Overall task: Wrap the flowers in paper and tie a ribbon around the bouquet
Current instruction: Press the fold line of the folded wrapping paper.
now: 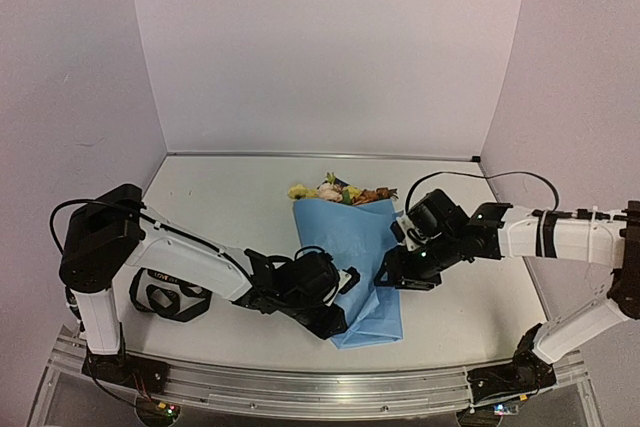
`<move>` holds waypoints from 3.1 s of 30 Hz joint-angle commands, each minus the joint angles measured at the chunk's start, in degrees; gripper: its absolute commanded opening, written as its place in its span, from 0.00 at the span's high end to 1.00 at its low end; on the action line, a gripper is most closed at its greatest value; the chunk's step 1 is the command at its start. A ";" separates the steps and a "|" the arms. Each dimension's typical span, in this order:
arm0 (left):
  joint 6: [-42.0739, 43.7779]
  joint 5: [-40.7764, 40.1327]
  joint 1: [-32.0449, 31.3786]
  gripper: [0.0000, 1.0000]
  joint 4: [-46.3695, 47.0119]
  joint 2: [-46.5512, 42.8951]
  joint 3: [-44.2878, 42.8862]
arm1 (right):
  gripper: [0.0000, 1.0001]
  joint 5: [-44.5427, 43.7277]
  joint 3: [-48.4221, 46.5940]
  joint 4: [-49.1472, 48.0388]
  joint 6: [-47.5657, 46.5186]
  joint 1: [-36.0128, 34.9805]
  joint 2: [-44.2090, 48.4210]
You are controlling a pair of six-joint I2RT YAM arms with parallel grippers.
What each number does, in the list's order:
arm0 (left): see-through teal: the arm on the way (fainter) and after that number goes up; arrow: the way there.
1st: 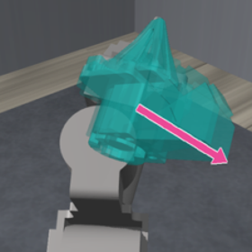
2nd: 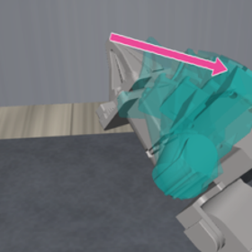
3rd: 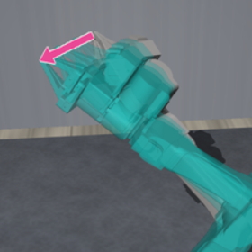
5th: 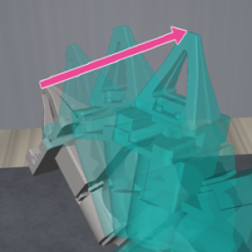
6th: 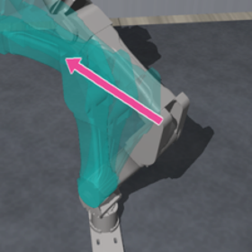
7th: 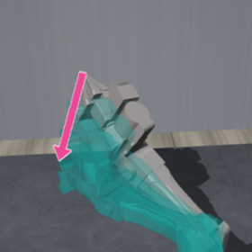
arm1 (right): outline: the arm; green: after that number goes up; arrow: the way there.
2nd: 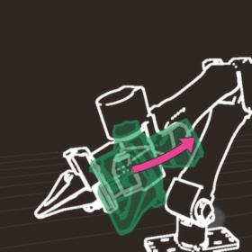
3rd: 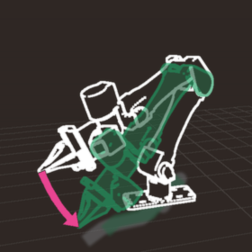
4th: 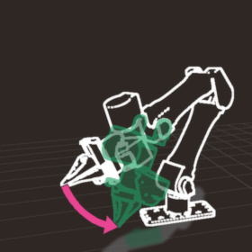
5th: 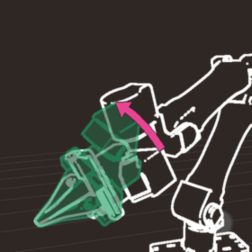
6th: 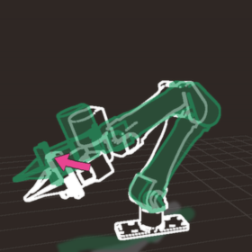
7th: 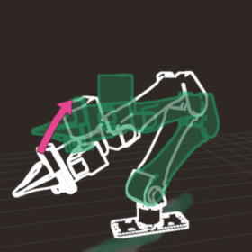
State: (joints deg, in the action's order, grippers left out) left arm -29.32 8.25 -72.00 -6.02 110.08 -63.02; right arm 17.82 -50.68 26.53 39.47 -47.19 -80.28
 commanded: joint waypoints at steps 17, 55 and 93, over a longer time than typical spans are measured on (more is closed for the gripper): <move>1.95 -0.71 -0.27 0.79 -0.45 -3.55 -1.98 | 0.65 -0.29 -3.67 0.01 -8.98 -6.71 -4.55; 7.09 -15.06 -8.29 0.81 -2.15 0.96 -5.90 | 1.00 -8.18 -6.81 7.46 2.46 -5.20 -9.15; 6.06 -12.38 -11.59 0.97 4.04 5.43 -1.22 | 1.00 -6.17 -7.84 9.41 1.01 -2.54 -8.06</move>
State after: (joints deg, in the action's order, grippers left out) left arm -21.76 -7.43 -83.83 -3.58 115.37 -66.60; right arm 10.69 -56.69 33.98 41.97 -51.49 -89.47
